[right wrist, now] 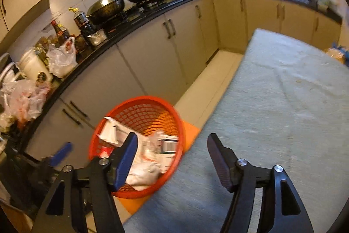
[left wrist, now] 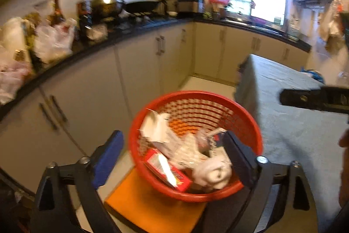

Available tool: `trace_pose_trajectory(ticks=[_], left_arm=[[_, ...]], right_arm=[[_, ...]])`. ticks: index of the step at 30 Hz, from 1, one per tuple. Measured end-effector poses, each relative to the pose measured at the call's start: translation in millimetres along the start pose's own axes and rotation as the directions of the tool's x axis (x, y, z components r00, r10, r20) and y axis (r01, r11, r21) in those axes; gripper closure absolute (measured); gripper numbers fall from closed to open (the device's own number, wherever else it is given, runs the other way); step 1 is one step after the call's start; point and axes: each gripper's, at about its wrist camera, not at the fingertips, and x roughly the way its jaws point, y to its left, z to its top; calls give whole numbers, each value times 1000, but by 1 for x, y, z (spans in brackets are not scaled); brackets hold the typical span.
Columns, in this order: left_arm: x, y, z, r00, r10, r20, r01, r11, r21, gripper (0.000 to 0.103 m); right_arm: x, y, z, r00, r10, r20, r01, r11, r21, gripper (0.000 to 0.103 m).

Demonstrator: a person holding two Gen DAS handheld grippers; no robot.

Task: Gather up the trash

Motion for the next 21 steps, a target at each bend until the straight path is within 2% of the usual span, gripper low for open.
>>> trace_pose_trajectory(ticks=[6, 11, 13, 15, 21], left_arm=[[-29, 6, -6, 990, 130, 49, -128, 991, -39, 4], [-50, -1, -17, 992, 113, 46, -112, 993, -23, 3], [-60, -10, -25, 987, 147, 59, -148, 989, 17, 3], [-67, -18, -31, 984, 167, 67, -170, 984, 46, 3], [-88, -37, -50, 984, 155, 85, -160, 985, 56, 3]], right_arm=[[-39, 6, -25, 988, -115, 106, 125, 987, -98, 12], [-72, 12, -57, 961, -198, 191, 231, 958, -168, 7], [-85, 9, -71, 950, -226, 215, 266, 948, -176, 7], [-98, 3, -84, 945, -237, 225, 278, 945, -172, 6], [-134, -15, -125, 931, -263, 254, 301, 945, -124, 4]])
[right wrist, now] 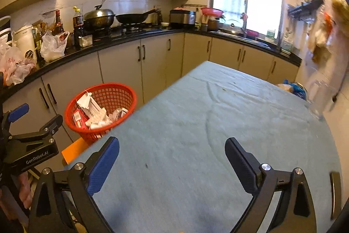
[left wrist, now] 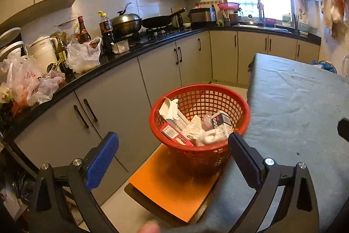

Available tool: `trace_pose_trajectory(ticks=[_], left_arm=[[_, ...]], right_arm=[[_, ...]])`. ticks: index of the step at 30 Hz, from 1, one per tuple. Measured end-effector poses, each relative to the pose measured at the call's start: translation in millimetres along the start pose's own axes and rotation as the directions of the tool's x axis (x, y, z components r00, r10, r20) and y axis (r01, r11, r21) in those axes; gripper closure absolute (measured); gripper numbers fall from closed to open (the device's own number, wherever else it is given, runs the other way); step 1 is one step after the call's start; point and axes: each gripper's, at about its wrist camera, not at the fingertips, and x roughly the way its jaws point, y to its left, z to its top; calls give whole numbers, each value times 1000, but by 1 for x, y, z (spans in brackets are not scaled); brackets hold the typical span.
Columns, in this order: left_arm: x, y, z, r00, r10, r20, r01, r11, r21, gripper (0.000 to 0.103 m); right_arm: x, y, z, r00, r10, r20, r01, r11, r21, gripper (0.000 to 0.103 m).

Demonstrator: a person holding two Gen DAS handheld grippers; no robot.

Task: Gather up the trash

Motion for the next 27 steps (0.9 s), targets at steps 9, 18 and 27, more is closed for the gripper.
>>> trace_pose_trajectory(ticks=[9, 18, 27], left_arm=[[-8, -19, -5, 1000, -17, 11, 17, 1000, 16, 3], [-2, -25, -8, 1000, -6, 11, 5, 1000, 30, 3], [8, -28, -12, 1000, -26, -8, 26, 999, 37, 3]], right_arm=[[-6, -15, -25, 999, -24, -35, 25, 999, 30, 3], [0, -14, -28, 998, -28, -53, 30, 999, 36, 3], [5, -11, -29, 997, -41, -70, 43, 999, 28, 3]])
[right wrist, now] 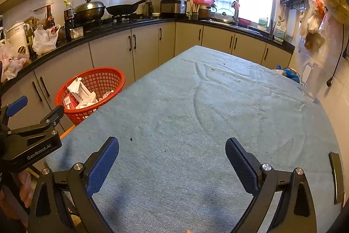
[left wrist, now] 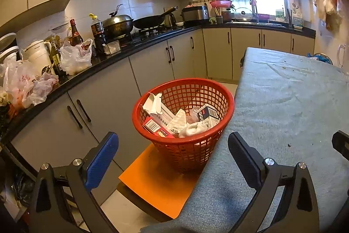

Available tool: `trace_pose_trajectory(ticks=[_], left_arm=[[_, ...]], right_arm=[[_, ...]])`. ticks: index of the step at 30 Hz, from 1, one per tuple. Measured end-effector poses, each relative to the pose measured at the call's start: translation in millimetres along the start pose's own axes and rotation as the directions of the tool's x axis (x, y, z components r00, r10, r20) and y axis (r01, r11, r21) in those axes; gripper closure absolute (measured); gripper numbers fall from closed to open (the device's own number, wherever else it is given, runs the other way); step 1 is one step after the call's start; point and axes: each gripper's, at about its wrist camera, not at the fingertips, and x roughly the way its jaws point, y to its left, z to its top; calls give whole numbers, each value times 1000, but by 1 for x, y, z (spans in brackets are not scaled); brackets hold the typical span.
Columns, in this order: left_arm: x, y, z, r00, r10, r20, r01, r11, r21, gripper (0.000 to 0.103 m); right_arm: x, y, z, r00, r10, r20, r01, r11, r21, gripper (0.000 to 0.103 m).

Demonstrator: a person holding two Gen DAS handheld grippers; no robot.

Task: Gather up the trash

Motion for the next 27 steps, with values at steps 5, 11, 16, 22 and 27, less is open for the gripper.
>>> trace_pose_trajectory(ticks=[5, 11, 16, 22, 27], left_arm=[[4, 1, 0, 1000, -5, -6, 5, 1000, 1, 3], [5, 3, 1, 1000, -15, -10, 15, 1000, -4, 3], [1, 2, 1, 1000, -22, 0, 22, 1000, -7, 3], [-6, -1, 1, 999, -31, 11, 31, 1000, -1, 3], [-12, -3, 3, 999, -38, 23, 38, 999, -2, 3]], right_arm=[[3, 2, 1, 1000, -3, -8, 3, 1000, -2, 3], [4, 4, 1, 1000, -6, -14, 6, 1000, -6, 3], [-1, 7, 1, 1000, -18, -10, 18, 1000, -14, 3], [-6, 4, -1, 1000, -26, -11, 26, 1000, -5, 3], [-11, 4, -1, 999, -37, -2, 36, 999, -10, 3]])
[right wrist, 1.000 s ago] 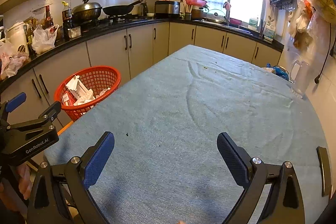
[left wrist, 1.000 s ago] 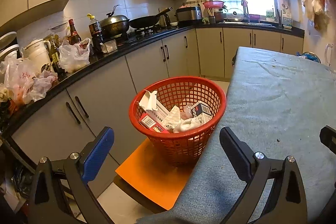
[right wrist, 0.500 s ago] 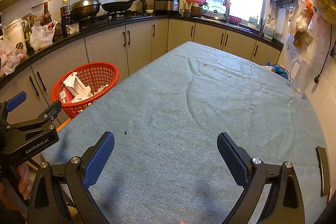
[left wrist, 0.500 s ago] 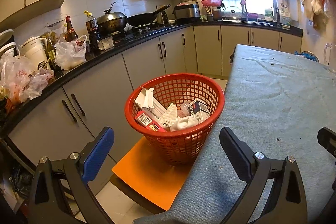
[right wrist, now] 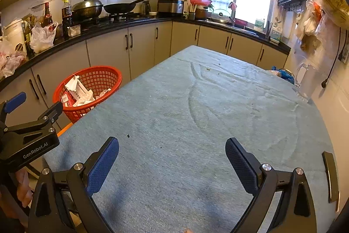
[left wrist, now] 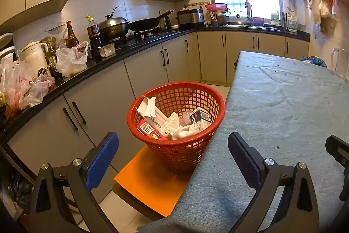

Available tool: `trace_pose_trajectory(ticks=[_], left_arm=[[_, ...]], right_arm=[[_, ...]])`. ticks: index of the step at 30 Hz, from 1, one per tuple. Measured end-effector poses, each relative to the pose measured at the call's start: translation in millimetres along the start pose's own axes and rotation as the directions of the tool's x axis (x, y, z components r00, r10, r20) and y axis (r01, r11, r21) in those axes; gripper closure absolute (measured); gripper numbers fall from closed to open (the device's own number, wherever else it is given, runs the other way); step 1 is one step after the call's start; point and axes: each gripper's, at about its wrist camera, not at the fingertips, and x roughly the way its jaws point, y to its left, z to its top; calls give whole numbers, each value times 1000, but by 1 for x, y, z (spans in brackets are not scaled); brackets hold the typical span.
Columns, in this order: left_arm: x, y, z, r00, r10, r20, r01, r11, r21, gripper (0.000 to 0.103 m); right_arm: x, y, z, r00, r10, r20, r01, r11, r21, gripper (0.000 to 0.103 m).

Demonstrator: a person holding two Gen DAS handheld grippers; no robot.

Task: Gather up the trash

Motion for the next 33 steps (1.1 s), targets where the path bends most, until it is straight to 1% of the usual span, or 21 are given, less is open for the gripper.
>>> trace_pose_trajectory(ticks=[9, 23, 33], left_arm=[[-5, -4, 1, 1000, -4, 10, 4, 1000, 3, 3], [-16, -1, 4, 999, -29, 31, 29, 999, -16, 3], [-6, 1, 7, 1000, -18, 12, 18, 999, -27, 3]], right_arm=[[-5, -3, -2, 1000, -6, -8, 6, 1000, 11, 3], [-18, 6, -2, 999, -42, 6, 43, 999, -18, 3], [-5, 5, -1, 999, -36, -12, 36, 999, -25, 3]])
